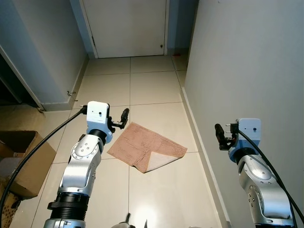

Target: Hang keys on a hook

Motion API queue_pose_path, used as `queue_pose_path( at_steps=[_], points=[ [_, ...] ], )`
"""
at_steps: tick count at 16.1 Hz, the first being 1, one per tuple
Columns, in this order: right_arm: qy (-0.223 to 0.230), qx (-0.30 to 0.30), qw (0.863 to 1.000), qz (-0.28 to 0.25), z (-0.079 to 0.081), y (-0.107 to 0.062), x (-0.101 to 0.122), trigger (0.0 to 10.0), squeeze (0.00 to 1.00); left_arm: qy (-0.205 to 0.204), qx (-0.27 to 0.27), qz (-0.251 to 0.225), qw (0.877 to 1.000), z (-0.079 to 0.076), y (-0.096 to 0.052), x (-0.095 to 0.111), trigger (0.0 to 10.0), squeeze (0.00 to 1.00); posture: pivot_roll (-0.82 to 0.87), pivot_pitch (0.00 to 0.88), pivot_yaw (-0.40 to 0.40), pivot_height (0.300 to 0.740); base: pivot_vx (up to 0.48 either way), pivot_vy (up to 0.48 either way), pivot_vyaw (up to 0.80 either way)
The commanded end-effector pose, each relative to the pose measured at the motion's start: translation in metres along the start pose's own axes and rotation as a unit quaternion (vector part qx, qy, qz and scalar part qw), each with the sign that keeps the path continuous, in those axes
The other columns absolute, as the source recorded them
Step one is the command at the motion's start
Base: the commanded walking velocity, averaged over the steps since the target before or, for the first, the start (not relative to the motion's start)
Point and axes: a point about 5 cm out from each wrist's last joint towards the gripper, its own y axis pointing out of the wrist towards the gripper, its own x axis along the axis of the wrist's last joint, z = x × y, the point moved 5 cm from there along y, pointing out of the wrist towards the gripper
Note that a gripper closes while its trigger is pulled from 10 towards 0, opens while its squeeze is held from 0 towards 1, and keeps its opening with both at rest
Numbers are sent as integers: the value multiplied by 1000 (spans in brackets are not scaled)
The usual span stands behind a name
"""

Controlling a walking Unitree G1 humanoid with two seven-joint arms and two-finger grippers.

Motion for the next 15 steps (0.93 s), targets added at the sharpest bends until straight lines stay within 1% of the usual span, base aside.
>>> queue_pose_path(
  at_steps=[1, 5, 6, 7, 8, 9, 10, 11, 12, 13, 14, 15],
  points=[
    [35, 10, 998, -52, 5, 16, 33, 10000, 0, 0, 58, 33, 998, 7, -14, -1, 10000, 0, -23, 0, -34, 740, 0, 0, 0],
    [35, 10, 998, -52, 5, 16, 33, 10000, 0, 0, 58, 33, 998, 7, -14, -1, 10000, 0, -23, 0, -34, 740, 0, 0, 0],
    [34, 12, 998, -52, 8, 18, 32, 10000, 0, 3, 56, 31, 998, 9, -15, 1, 10000, 0, -27, 0, -23, 740, 0, 0, 0],
    [31, 24, 999, -29, 16, 25, 24, 10000, 1000, 15, 75, 34, 996, 19, -23, -2, 10000, 169, -1, 0, -53, 740, 0, 0, 0],
    [26, 35, 999, -21, 20, 27, 19, 10000, 1000, 19, 84, 38, 996, 23, -25, -4, 10000, 416, 5, 0, -52, 740, 0, 0, 0],
    [22, 40, 999, -19, 21, 27, 17, 10000, 1000, 18, 85, 38, 996, 23, -25, -4, 10000, 506, 10, 0, -52, 740, 0, 0, 0],
    [24, 49, 998, -17, 24, 26, 16, 10000, 1000, 14, 89, 37, 995, 24, -25, -3, 10000, 1000, 20, 0, -57, 740, 0, 0, 0],
    [13, 57, 998, -21, 28, 26, 15, 10000, 1000, 28, 108, 28, 993, 29, -29, -1, 10000, 1000, 41, 0, -82, 740, 0, 0, 800],
    [8, 60, 998, -23, 29, 26, 15, 10000, 1000, 34, 111, 25, 993, 30, -32, -1, 10000, 1000, 45, 0, -86, 740, 0, 0, 800],
    [-8, 73, 997, -29, 33, 28, 15, 10000, 1000, 56, 113, 17, 992, 29, -37, 2, 10000, 1000, 68, 0, -104, 740, 0, 0, 800],
    [0, 77, 996, -35, 37, 29, 15, 10000, 1000, 59, 111, 23, 992, 29, -39, 2, 10000, 1000, 73, 0, -103, 740, 0, 0, 800],
    [-4, 75, 996, -41, 37, 30, 16, 10000, 1000, 58, 109, 23, 992, 29, -39, 3, 10000, 1000, 74, 0, -101, 740, 0, 0, 800]
  ],
)
